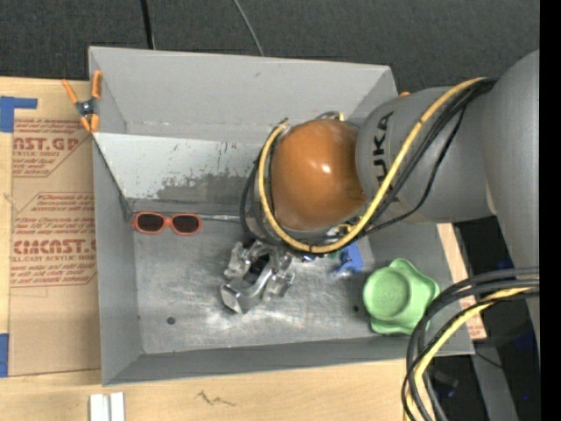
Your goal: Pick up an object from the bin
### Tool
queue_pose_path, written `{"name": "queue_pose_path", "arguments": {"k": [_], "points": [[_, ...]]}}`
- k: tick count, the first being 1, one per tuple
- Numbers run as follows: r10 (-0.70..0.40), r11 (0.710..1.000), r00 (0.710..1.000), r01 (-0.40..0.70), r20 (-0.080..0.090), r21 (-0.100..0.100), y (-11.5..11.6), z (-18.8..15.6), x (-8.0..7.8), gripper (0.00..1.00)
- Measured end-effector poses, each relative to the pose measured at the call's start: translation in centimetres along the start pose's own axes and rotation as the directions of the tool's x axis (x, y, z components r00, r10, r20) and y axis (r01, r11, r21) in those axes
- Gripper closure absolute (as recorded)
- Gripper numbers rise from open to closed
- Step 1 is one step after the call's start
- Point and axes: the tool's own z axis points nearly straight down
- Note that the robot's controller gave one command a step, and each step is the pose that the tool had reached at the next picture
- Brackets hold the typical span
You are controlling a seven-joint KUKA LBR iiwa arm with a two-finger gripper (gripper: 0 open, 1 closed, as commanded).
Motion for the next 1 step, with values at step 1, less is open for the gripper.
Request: {"name": "queue_pose_path", "arguments": {"k": [1], "points": [[-0.134,0.991,0.991,0.134,-0.008,-0.01,0.12,-2.79,0.63,1.0]]}}
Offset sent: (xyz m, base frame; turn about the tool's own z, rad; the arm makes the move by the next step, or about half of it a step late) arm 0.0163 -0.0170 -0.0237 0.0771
